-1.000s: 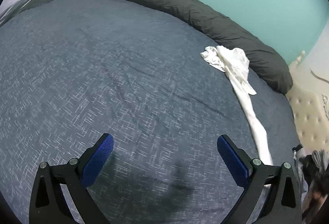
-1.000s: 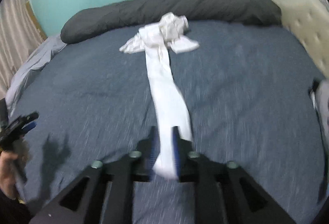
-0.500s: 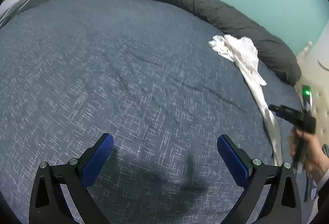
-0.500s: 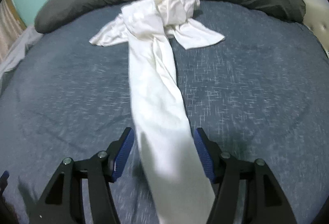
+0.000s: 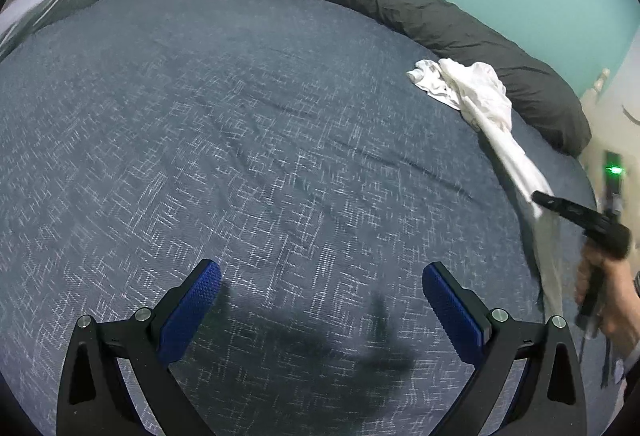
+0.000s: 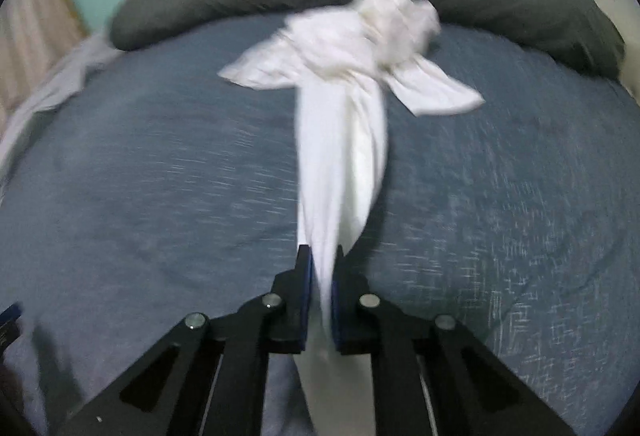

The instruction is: Fold clothes

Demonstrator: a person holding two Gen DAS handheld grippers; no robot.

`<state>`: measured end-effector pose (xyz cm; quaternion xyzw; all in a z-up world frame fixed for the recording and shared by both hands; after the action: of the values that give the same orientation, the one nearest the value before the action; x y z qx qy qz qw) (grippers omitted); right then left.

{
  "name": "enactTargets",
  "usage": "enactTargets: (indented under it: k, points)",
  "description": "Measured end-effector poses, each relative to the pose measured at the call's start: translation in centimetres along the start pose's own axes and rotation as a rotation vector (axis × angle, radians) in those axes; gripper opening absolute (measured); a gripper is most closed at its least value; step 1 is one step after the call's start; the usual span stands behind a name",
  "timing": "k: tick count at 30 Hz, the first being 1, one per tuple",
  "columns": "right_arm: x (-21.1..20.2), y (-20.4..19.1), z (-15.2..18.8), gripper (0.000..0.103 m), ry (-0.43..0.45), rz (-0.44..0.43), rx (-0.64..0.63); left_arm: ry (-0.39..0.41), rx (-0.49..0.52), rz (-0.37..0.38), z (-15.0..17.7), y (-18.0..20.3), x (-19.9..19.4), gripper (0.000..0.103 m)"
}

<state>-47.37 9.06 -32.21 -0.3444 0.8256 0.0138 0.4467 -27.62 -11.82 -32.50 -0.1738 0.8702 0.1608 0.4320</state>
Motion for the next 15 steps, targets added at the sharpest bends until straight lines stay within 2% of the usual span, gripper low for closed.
enactTargets:
  k: [3, 7, 13, 15]
  points:
    - [-3.9, -3.6, 0.8, 0.007, 0.021, -0.09, -0.067, 0.02, 0.003, 0.007, -0.2, 0.1, -0.8, 0.103]
    - [-9.0, -7.5, 3.9, 0.007, 0.016, -0.201, -0.1, 0.034, 0.012, 0.017, -0.1, 0.4, -1.7, 0.103]
    - [-13.0, -9.9, 13.0, 0.007, -0.125, -0.317, -0.114, 0.043, 0.022, 0.039, 0.2, 0.9, -2.7, 0.103]
    - [-13.8, -9.7, 15.3, 0.007, -0.163, -0.31, -0.119, 0.045, 0.024, 0.04, 0.1, 1.0, -2.8, 0.103]
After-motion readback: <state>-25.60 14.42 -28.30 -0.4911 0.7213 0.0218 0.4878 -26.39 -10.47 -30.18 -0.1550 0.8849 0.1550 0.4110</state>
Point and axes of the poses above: each gripper's, at about its wrist camera, not at the fingertips, and x roughly the way its jaws point, y to its right, z to its underside, the point moved 5 cm from there along x, roughly the way its jaws point, and after that the axes turned 13 degrees about -z, right-handed, at the moved point
